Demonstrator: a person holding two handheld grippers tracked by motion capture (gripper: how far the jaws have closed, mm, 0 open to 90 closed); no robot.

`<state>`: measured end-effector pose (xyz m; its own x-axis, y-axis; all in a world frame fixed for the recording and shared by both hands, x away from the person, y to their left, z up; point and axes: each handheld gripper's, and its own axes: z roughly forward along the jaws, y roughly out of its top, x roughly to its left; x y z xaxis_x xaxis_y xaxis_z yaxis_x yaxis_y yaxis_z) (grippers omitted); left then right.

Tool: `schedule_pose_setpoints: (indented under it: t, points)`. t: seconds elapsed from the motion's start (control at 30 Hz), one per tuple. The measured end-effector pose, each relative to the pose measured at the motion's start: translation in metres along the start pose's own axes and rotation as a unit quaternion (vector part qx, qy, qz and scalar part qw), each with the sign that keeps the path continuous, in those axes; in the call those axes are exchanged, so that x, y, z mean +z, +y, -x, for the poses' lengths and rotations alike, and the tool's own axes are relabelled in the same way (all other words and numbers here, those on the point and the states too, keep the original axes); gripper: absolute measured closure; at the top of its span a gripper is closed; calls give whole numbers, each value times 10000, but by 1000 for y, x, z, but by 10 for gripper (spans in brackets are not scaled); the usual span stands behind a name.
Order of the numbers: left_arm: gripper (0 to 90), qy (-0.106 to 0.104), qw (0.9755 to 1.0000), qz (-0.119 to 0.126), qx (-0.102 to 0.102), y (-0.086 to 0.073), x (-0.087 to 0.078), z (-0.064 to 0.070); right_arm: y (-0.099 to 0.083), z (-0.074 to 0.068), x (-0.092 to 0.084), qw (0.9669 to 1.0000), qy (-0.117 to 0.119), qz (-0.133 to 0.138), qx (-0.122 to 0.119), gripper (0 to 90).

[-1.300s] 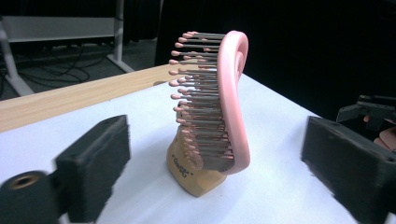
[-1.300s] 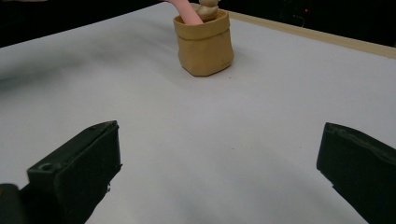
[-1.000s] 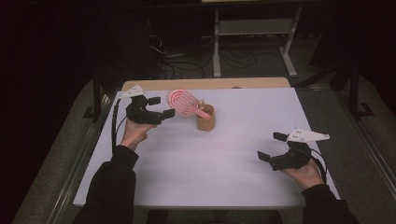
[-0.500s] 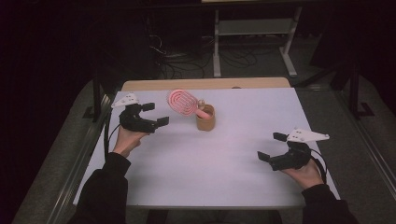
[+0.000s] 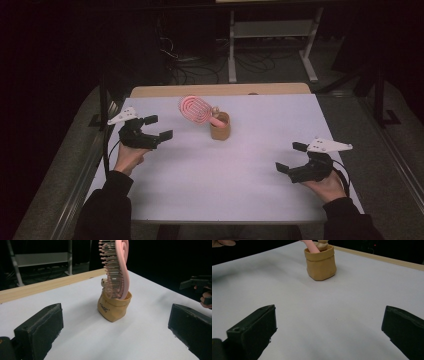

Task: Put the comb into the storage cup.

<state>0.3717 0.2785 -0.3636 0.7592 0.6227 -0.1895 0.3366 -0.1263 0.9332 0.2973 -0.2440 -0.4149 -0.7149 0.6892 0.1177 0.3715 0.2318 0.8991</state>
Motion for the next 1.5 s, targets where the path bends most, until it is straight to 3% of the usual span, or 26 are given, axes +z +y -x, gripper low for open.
schedule_pose_setpoints:
  t: [0.53,0.93,1.2,1.5]
  points:
    - [0,120,9999,78,-36,-21,-21,2,0,0,-1,10000,-8,15,0,0]
    - [0,336,9993,140,-61,-41,-33,4,0,0,-2,10000,-11,7,2,0]
    - [0,441,9985,320,-70,-63,-45,1,-2,0,-2,10000,-5,-12,15,0]
    - [0,764,9955,564,75,-77,-60,3,-5,0,-4,10000,-21,-34,27,0]
